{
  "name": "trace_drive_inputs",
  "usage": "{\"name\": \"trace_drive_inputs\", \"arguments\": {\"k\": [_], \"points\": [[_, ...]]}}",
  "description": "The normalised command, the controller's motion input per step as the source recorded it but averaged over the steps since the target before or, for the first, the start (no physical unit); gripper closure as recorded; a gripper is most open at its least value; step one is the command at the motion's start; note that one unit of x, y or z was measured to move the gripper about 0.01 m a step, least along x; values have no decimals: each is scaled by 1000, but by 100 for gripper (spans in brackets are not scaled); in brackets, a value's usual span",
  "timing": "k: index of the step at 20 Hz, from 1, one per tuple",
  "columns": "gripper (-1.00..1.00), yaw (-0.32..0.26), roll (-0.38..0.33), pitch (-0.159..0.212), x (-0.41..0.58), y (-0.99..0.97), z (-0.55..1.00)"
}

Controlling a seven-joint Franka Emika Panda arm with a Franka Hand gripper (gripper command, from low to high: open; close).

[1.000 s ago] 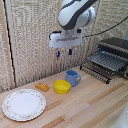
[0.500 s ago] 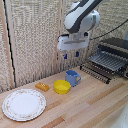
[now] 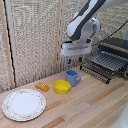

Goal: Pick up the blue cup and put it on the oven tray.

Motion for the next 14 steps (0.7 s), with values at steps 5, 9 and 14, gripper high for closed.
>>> {"name": "trace_drive_inputs", "arguments": {"k": [5,9,14], "points": [[-100,66,-6,68,6,-268,-394],[-100,62,-31,99,28,-202,-324],[-100,89,-46,15,107,-45,-242]]}}
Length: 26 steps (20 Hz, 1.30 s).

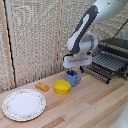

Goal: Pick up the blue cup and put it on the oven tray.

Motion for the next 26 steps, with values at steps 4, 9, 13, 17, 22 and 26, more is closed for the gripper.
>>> {"name": "trace_drive_inputs", "arguments": {"k": [4,9,13,17,22,26], "points": [[100,101,-38,-1,151,0,-161],[100,115,-39,-39,87,94,-102],[100,145,-39,-60,40,128,-129],[100,40,-52,-8,-88,218,-128],[100,0,-37,-4,-115,158,-27],[100,-63,0,-9,56,-50,309]]}}
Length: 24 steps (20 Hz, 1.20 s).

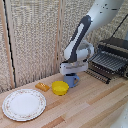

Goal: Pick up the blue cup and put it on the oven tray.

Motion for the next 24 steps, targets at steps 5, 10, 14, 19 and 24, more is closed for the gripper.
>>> {"name": "trace_drive_inputs", "arguments": {"k": [5,10,14,19,24], "points": [[100,-76,0,-1,294,-201,735],[100,-196,-12,10,391,-93,795],[100,-269,-66,17,348,-6,692],[100,-292,-88,24,330,-42,681],[100,-167,-13,91,299,-606,720]]}}
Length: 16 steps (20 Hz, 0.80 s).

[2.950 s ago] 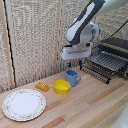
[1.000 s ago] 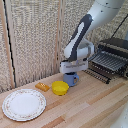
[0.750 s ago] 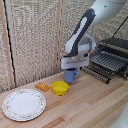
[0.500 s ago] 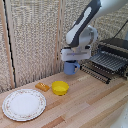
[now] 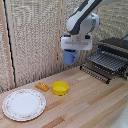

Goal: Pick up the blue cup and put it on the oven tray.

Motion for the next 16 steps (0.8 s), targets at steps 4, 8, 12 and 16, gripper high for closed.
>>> {"name": "trace_drive_inputs", "arguments": {"k": [4,8,12,16], "points": [[100,-67,-40,110,209,-906,571],[100,-25,-38,54,113,-1000,417],[100,0,-172,0,4,-901,156],[100,0,-267,6,0,-784,8]]}}
